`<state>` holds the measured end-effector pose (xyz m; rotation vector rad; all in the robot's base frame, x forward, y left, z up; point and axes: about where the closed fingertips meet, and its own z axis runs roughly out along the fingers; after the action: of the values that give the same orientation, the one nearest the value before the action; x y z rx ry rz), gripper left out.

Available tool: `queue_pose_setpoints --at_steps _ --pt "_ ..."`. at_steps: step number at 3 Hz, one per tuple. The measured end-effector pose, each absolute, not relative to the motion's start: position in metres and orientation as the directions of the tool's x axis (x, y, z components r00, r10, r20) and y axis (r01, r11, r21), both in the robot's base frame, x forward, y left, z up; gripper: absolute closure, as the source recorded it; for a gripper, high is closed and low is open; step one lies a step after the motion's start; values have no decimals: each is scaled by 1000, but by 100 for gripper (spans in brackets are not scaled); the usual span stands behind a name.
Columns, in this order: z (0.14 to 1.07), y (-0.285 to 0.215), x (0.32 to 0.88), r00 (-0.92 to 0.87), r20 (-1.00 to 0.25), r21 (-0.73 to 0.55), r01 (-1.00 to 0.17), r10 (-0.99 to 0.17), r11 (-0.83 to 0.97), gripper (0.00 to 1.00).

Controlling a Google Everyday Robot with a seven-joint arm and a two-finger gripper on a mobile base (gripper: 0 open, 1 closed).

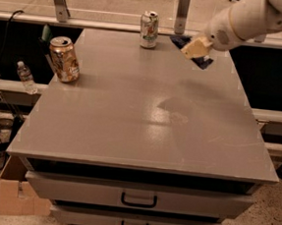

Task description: Move rxbar blueberry near 7up can

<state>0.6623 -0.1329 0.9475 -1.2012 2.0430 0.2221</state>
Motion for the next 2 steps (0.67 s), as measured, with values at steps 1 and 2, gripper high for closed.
queue_pose_setpoints --at_steps 1,2 --pt "937 -109 707 -287 -674 -209 -809 -680 549 100" --pt "922 -91 741 -311 -678 -189 -802 -666 567 100"
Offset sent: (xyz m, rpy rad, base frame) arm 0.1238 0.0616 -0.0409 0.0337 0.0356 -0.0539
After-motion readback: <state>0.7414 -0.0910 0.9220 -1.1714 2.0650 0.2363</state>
